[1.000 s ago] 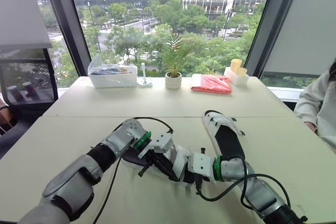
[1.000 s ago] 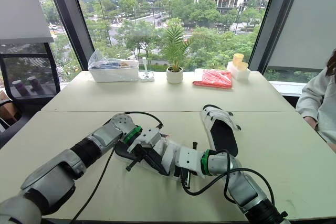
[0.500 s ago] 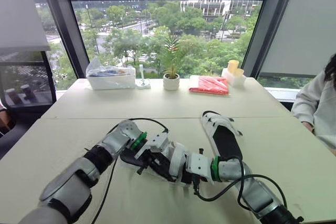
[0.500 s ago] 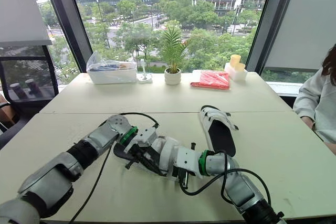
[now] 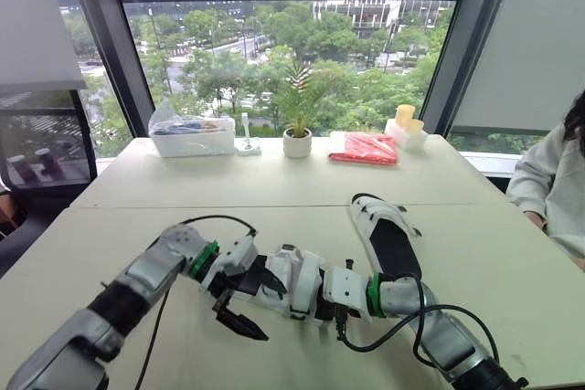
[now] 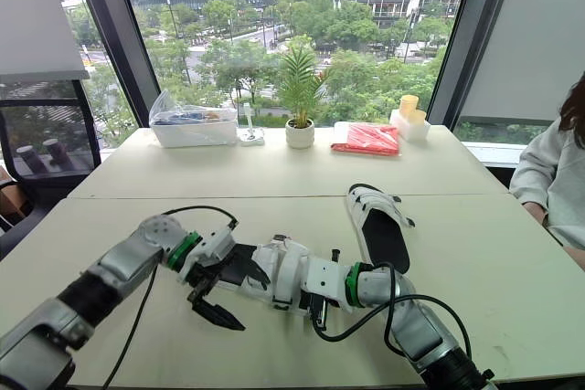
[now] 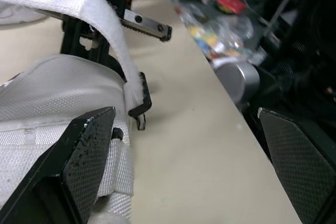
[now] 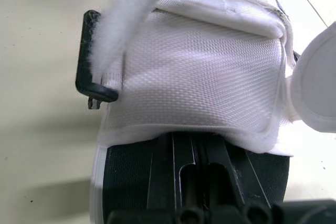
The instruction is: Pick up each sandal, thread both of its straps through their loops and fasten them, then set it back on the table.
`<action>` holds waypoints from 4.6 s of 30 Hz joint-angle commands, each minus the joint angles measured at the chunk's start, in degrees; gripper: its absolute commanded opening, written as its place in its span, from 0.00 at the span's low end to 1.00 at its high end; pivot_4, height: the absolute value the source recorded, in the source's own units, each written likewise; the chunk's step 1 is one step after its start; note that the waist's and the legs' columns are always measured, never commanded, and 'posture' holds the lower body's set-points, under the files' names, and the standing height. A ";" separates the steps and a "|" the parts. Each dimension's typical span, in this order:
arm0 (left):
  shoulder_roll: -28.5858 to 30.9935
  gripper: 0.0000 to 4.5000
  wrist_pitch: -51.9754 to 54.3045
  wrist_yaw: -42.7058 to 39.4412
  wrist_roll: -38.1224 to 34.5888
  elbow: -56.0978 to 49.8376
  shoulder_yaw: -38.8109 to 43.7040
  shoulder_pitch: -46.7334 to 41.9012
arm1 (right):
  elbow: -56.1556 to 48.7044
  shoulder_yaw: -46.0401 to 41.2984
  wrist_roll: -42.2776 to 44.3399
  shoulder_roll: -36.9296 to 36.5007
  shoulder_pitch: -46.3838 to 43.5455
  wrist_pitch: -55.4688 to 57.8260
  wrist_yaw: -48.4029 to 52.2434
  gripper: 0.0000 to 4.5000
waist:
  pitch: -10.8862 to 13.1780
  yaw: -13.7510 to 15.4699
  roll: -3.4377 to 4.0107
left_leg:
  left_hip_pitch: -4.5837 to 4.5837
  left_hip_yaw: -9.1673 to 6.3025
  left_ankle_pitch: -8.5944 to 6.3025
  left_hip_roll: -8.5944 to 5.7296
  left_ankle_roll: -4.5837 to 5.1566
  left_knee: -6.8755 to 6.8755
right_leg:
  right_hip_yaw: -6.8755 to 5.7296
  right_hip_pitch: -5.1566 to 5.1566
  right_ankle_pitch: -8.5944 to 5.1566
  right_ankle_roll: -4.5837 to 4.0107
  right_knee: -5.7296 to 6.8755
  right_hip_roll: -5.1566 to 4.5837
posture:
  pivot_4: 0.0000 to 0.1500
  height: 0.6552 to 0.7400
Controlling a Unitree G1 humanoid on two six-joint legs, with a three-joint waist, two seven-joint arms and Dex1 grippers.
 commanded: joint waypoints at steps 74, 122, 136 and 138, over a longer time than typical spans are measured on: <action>-13.60 0.00 13.52 18.82 5.94 -11.25 10.26 17.22 | 5.76 7.39 -2.63 -1.15 5.36 2.28 3.62 0.00 | 0.00 0.25 0.18 | -0.16 -0.06 -0.04 0.04 -0.06 -0.20 | 0.02 -0.19 -0.11 -0.61 -0.20 -0.30 | 1.00 0.97; -20.09 0.00 -0.21 7.33 8.86 16.42 14.14 -11.50 | 7.30 7.36 -3.14 -0.89 3.82 1.50 3.47 0.00 | 0.41 0.23 -0.13 | -0.13 -0.09 0.20 0.02 -0.49 -0.71 | -0.09 -0.44 -0.07 -0.60 -0.14 0.09 | 1.00 0.97; -23.69 0.00 -0.54 12.63 19.28 25.72 12.05 -17.57 | 7.62 7.36 -3.24 -0.63 3.99 1.50 2.91 0.00 | 0.43 0.47 -0.21 | 0.45 -0.17 0.18 0.00 -0.47 -0.33 | -0.11 0.41 -0.06 -0.57 -0.15 0.15 | 1.00 0.97; -24.16 0.00 0.56 12.83 19.34 25.84 12.31 -18.35 | 7.87 7.30 -3.26 -0.61 3.82 1.35 2.92 0.00 | 0.43 0.49 -0.20 | 0.49 -0.21 0.18 -0.01 -0.47 -0.29 | -0.12 0.49 -0.07 -0.58 -0.15 0.09 | 1.00 0.97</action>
